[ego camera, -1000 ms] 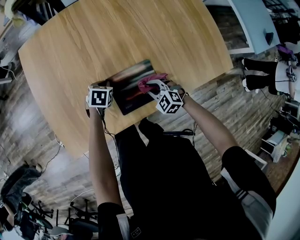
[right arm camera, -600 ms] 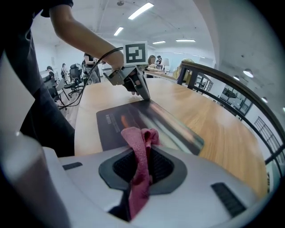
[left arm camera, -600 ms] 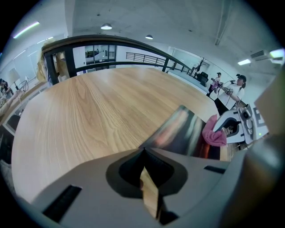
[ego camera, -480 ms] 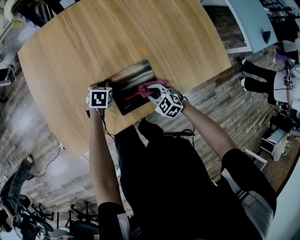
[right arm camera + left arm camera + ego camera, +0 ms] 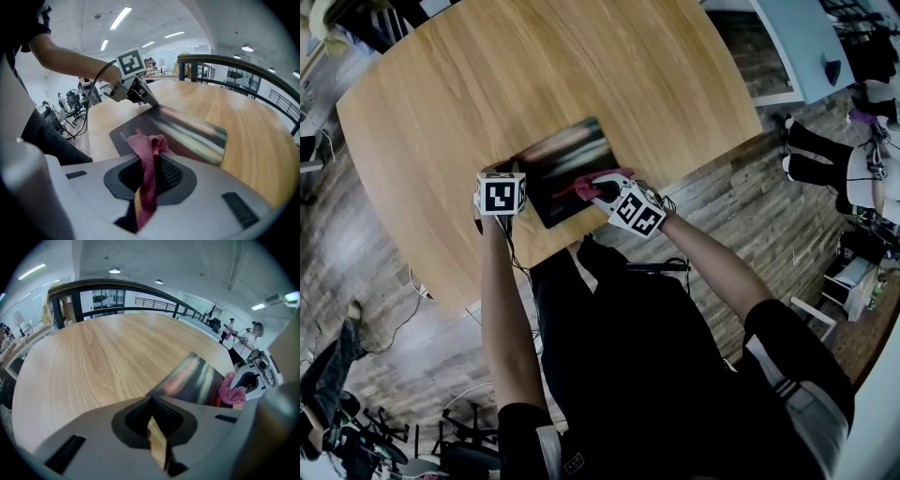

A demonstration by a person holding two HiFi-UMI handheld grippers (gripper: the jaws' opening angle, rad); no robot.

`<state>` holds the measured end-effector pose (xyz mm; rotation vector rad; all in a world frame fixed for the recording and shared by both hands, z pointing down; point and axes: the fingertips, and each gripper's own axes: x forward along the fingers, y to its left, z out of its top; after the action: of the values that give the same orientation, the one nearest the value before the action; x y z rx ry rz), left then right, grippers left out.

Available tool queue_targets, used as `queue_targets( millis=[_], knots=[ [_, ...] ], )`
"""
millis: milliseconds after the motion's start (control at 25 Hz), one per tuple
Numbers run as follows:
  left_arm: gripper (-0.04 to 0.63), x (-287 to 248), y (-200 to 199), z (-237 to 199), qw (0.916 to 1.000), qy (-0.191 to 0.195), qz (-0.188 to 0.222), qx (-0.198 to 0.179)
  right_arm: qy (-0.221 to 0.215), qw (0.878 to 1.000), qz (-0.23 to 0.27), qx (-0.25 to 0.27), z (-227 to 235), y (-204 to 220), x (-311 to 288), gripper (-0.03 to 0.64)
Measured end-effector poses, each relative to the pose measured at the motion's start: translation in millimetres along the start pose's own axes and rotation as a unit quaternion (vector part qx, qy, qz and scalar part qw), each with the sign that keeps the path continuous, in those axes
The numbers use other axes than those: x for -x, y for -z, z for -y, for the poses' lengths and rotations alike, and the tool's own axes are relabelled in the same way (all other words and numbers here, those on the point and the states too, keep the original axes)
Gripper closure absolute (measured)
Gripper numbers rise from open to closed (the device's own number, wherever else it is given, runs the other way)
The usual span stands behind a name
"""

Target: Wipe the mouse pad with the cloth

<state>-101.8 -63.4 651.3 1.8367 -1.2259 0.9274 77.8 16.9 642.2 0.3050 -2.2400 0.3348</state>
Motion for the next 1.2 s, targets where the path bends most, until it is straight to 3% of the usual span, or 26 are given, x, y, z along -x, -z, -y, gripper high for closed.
queue_targets(
  millis=[280,560,760,880,1040,1200],
  knots=[
    [0.572,0.1,0.6,0.9,1.0,-0.004,0.006,0.006,-0.066,0.994,-0.006,-0.085,-26.2,-2.9,-8.4,0.554],
    [0.572,-1.1,2.5,0.5,0.9994,-0.008,0.015,0.029,-0.17,0.966,-0.005,-0.194,-51.7,-17.1,-6.6,0.554],
    [0.572,3.4,7.0,-7.2,0.9966,-0.021,0.041,0.069,-0.14,0.966,0.094,-0.198,-40.7,-73.0,22.6,0.554],
    [0.572,19.9,2.1,-15.1,0.9914,-0.042,0.082,0.093,-0.116,0.962,0.157,-0.191,-27.9,-109.5,49.4,0.554],
    [0.572,60.5,-15.3,-15.3,0.9795,-0.064,0.145,0.124,-0.102,0.946,0.227,-0.206,-10.6,-144.5,88.7,0.554],
    [0.572,122.1,-32.0,9.6,0.9615,-0.102,0.229,0.112,-0.07,0.935,0.282,-0.203,2.0,-165.6,128.5,0.554]
  ],
)
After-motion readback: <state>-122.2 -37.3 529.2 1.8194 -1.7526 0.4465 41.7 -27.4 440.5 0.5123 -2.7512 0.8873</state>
